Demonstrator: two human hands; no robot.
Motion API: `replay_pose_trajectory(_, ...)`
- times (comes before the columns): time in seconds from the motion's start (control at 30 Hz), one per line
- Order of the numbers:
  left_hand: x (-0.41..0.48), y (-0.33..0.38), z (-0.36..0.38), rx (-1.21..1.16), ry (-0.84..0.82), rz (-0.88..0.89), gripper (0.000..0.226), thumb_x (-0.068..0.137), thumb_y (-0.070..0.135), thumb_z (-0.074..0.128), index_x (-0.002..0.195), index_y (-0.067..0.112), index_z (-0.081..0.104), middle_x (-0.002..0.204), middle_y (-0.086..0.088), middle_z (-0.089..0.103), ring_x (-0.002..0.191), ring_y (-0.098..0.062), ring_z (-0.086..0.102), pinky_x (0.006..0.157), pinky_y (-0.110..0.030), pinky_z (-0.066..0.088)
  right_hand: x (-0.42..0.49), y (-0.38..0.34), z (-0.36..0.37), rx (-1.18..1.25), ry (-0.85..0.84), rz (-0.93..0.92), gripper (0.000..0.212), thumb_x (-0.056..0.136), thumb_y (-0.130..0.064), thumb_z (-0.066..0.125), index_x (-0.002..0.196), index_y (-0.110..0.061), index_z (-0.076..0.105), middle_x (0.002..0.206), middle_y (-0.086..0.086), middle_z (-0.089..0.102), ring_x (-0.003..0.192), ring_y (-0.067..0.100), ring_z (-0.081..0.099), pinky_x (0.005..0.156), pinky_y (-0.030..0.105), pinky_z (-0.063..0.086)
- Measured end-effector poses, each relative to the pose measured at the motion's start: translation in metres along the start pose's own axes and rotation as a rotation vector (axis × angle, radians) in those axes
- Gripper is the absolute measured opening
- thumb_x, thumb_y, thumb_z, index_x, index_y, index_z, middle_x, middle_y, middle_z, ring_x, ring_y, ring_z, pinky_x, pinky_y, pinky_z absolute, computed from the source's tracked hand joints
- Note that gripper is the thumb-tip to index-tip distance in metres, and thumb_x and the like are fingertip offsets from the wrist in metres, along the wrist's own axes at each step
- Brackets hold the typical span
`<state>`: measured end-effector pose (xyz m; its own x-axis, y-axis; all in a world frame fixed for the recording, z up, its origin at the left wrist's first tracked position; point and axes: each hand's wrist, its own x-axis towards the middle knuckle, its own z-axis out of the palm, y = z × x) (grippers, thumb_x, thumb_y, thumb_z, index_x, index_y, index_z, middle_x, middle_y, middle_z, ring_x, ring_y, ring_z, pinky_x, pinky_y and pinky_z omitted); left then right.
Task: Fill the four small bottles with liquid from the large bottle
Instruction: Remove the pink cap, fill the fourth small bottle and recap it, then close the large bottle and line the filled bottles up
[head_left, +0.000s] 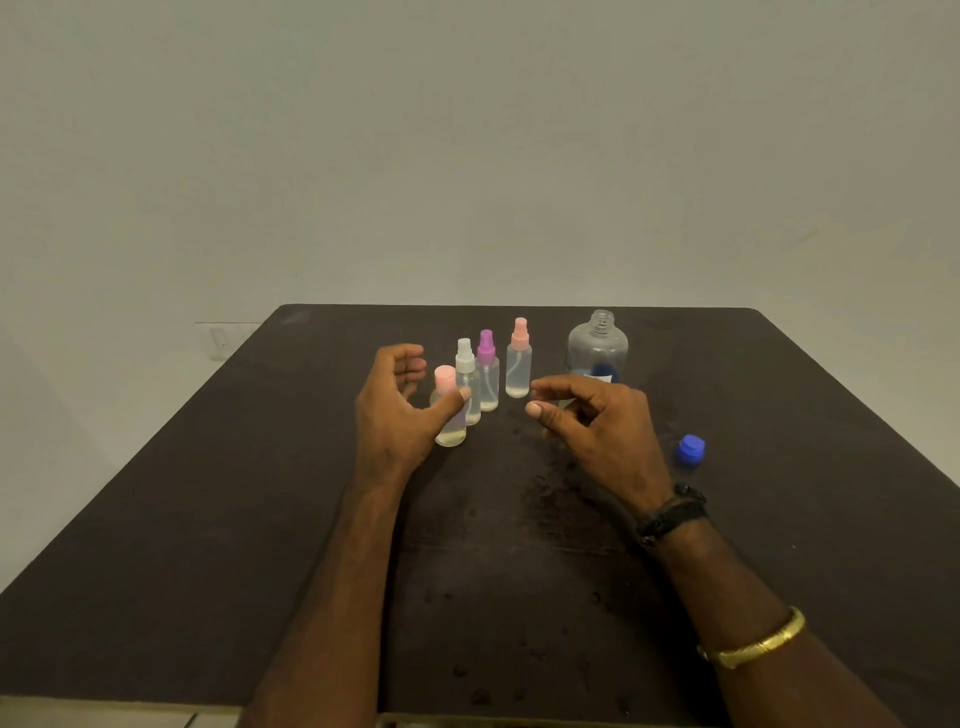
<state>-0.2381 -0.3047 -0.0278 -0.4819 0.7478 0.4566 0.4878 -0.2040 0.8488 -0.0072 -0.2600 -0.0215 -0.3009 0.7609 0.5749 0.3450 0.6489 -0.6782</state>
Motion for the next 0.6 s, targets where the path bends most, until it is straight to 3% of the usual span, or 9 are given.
replay_pose_trajectory(0.13, -0.003, 0.012, 0.003, -0.048, 0.258, 0.146, 0.055, 0.076, 0.024, 0.088, 0.122, 0.013, 0.060, 0.120, -0.001, 0.065, 0.110, -0.013, 0.064, 0.096, -0.030, 0.057, -0.001, -0.004, -0.001, 0.025, 0.034, -0.010, 0.044, 0.086, -0.049, 0.068, 0.114, -0.017, 0.077, 0.100, -0.009, 0.076, 0.079, 0.002, 0.071, 0.072, 0.014, 0.058)
replay_pose_trajectory(0.27, -0.003, 0.026, 0.010, -0.042, 0.358, 0.279, 0.047, 0.077, 0.018, 0.087, 0.117, 0.007, 0.064, 0.115, -0.005, 0.065, 0.107, -0.015, 0.065, 0.093, -0.031, 0.057, 0.001, -0.003, -0.002, 0.011, 0.110, -0.009, 0.034, 0.089, -0.042, 0.072, 0.113, -0.018, 0.077, 0.101, -0.010, 0.076, 0.083, 0.005, 0.072, 0.074, 0.020, 0.060)
replay_pose_trajectory(0.43, -0.015, 0.044, 0.026, -0.081, 0.257, 0.298, 0.044, 0.079, 0.019, 0.086, 0.117, 0.007, 0.065, 0.112, -0.002, 0.067, 0.102, -0.012, 0.066, 0.086, -0.020, 0.055, 0.002, -0.009, -0.003, 0.007, 0.213, -0.017, 0.022, 0.091, -0.031, 0.076, 0.110, -0.019, 0.077, 0.099, -0.012, 0.076, 0.085, 0.003, 0.071, 0.075, 0.015, 0.057)
replay_pose_trajectory(0.6, -0.025, 0.057, 0.047, -0.101, 0.121, 0.311, 0.051, 0.078, 0.023, 0.088, 0.121, 0.009, 0.063, 0.115, 0.000, 0.063, 0.099, -0.009, 0.066, 0.082, -0.017, 0.056, -0.001, -0.012, -0.008, -0.015, 0.279, -0.014, 0.024, 0.090, -0.027, 0.079, 0.111, -0.016, 0.078, 0.102, -0.008, 0.077, 0.084, 0.003, 0.072, 0.074, 0.015, 0.057)
